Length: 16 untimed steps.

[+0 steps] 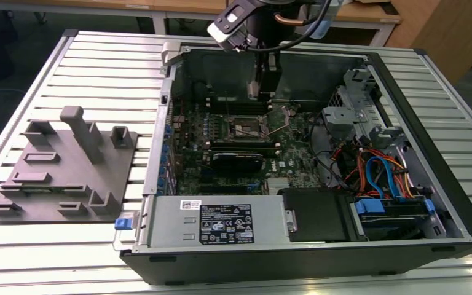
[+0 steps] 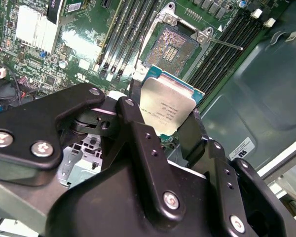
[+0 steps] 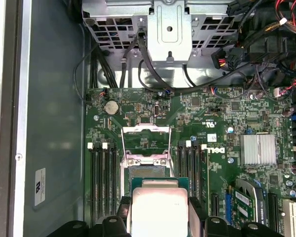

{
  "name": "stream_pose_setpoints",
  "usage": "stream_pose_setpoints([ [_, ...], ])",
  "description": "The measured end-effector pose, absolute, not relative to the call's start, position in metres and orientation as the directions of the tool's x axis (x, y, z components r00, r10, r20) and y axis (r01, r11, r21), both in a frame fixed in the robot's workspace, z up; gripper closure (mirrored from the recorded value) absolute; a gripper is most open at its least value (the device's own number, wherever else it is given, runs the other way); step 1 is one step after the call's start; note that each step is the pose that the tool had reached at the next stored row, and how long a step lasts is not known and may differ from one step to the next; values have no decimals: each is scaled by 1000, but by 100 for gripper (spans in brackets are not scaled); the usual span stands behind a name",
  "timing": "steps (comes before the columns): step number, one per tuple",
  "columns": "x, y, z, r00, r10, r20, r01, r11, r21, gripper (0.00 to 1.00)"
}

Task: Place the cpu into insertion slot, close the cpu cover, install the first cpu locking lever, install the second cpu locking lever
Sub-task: 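Place the cpu into insertion slot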

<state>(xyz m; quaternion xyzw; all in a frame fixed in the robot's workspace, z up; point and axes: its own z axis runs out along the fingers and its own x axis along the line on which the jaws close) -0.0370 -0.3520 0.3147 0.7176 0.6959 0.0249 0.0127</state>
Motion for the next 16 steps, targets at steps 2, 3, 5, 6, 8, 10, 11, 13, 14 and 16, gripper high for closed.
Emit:
stream_pose_setpoints([
  [2, -37, -351, 313, 34, 999, 18, 998, -35, 53, 46],
  [3, -37, -351, 312, 39, 999, 18, 998, -39, 53, 46],
  [5, -37, -350, 308, 49, 999, 18, 997, -50, 53, 46],
  [6, -37, -350, 306, 50, 999, 18, 997, -51, 53, 46],
  [8, -37, -350, 303, 50, 999, 18, 997, -51, 53, 46],
  [10, -37, -350, 299, 31, 999, 18, 998, -32, 53, 46],
  [11, -37, -350, 297, 15, 1000, 18, 998, -16, 53, 46],
  [13, -37, -350, 293, -20, 1000, 18, 998, 19, 53, 46],
  [14, -37, -350, 292, -31, 999, 18, 998, 30, 53, 46],
  [16, -37, -350, 288, -33, 999, 18, 998, 32, 53, 46],
])
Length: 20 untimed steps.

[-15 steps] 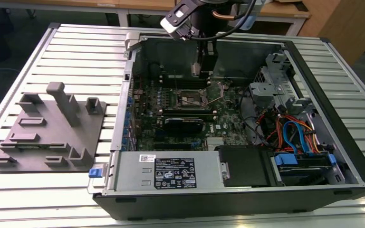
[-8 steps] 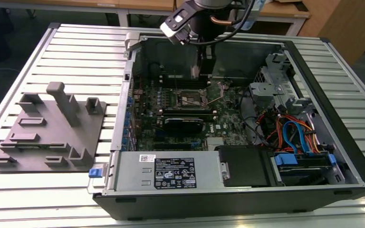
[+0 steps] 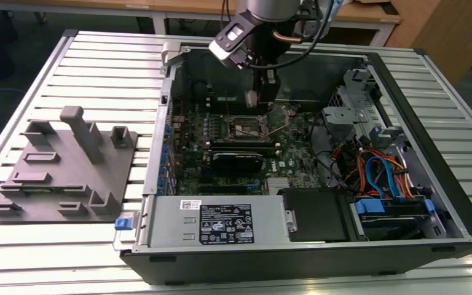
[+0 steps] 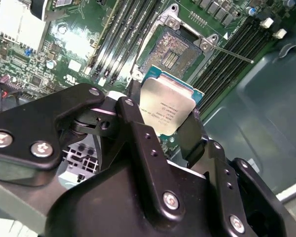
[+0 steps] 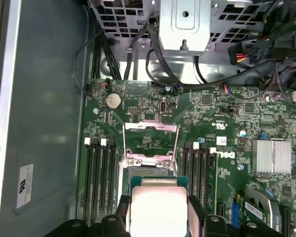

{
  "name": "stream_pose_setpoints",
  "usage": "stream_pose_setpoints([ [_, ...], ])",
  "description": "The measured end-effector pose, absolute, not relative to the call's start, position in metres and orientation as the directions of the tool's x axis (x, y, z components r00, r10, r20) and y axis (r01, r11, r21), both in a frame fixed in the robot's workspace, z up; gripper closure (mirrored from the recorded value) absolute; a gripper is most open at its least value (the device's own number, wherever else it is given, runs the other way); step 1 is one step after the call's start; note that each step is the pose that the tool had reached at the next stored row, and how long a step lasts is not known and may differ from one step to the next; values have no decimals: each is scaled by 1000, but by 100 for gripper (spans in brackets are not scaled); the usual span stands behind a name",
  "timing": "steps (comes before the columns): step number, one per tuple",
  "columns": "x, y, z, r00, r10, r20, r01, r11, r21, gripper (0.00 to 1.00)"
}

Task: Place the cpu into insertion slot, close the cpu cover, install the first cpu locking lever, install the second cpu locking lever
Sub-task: 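Place the cpu into insertion slot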

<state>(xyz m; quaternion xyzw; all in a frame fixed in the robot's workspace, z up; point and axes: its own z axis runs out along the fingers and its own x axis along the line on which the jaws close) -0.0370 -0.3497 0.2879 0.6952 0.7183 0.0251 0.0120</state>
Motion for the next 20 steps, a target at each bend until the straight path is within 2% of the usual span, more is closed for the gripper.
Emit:
stream_pose_setpoints([
  [20, -39, -348, 252, -33, 999, 18, 998, 32, 53, 46],
])
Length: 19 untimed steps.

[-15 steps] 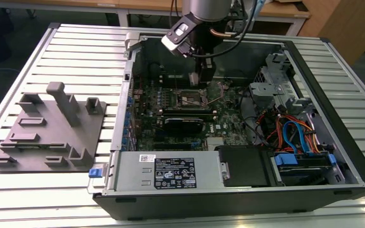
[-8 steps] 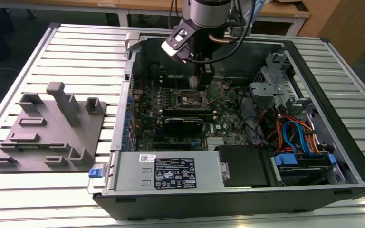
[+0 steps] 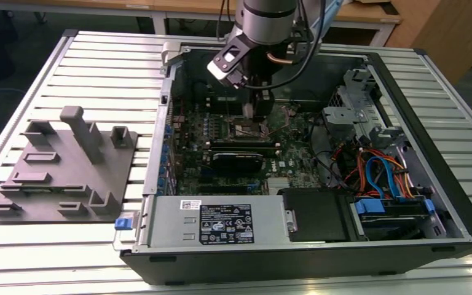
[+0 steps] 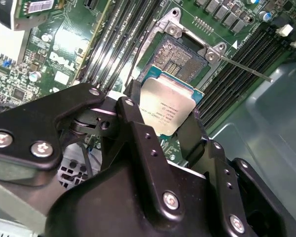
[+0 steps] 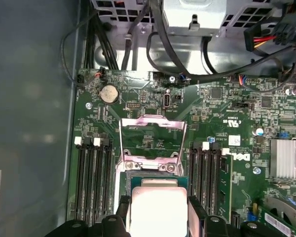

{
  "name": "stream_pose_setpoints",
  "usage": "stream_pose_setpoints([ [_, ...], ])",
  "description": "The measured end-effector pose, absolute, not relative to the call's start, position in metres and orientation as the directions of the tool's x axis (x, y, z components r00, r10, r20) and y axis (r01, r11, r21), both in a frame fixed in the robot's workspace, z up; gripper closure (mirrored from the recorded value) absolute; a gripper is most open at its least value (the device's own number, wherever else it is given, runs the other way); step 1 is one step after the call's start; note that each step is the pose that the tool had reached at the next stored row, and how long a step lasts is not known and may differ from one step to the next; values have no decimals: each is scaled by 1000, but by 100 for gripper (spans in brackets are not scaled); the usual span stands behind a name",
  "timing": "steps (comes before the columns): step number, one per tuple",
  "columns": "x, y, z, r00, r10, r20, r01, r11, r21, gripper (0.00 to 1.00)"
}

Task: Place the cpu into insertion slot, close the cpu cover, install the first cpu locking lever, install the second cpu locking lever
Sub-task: 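Place the cpu into insertion slot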

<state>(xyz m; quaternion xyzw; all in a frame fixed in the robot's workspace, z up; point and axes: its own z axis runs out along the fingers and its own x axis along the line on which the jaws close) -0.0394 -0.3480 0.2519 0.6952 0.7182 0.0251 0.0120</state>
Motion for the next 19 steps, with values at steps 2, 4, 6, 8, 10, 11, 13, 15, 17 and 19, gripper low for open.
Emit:
stream_pose_setpoints([
  [2, -40, -347, 250, -32, 999, 18, 998, 31, 53, 46],
  [4, -40, -347, 249, -30, 999, 18, 998, 29, 53, 46],
  [6, -40, -347, 248, -29, 999, 18, 998, 28, 53, 46],
  [8, -40, -347, 248, -28, 999, 18, 998, 27, 53, 46],
  [10, -40, -347, 248, -28, 999, 18, 998, 27, 53, 46],
  [11, -40, -347, 248, -28, 999, 18, 998, 27, 53, 46],
  [13, -40, -347, 248, -28, 999, 18, 998, 27, 53, 46],
  [15, -40, -347, 248, -28, 999, 18, 998, 27, 53, 46],
  [17, -40, -347, 247, -28, 999, 18, 998, 27, 53, 46],
  [19, -40, -346, 246, -27, 999, 18, 998, 26, 53, 46],
])
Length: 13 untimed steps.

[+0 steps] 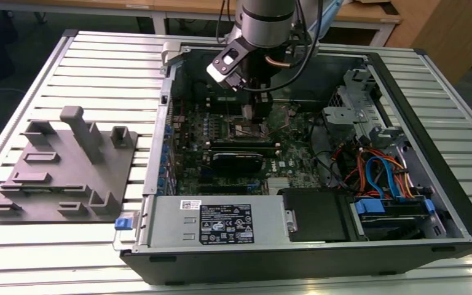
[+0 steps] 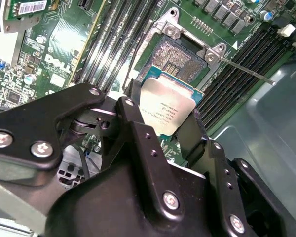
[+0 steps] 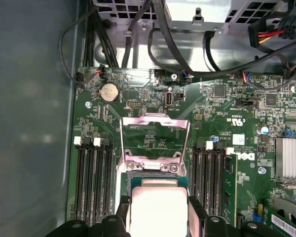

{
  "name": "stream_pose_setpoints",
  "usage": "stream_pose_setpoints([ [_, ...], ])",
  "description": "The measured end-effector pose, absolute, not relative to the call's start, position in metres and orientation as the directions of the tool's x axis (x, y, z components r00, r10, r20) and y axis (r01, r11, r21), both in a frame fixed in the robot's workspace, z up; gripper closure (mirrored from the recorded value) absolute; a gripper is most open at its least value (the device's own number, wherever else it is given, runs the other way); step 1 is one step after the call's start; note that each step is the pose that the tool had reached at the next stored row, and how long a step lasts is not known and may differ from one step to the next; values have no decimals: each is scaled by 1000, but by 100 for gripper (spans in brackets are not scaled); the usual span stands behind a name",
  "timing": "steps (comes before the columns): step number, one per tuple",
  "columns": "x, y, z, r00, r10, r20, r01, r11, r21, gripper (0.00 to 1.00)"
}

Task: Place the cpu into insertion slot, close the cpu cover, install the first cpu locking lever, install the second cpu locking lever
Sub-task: 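Place the cpu into insertion slot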

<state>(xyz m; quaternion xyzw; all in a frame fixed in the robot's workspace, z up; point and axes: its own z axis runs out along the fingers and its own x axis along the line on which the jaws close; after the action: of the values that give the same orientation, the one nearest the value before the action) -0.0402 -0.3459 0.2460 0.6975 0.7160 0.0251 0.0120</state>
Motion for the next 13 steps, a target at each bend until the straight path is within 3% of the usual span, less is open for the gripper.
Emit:
stream_pose_setpoints([
  [13, -43, -340, 223, -21, 1000, 18, 998, 20, 53, 46],
])
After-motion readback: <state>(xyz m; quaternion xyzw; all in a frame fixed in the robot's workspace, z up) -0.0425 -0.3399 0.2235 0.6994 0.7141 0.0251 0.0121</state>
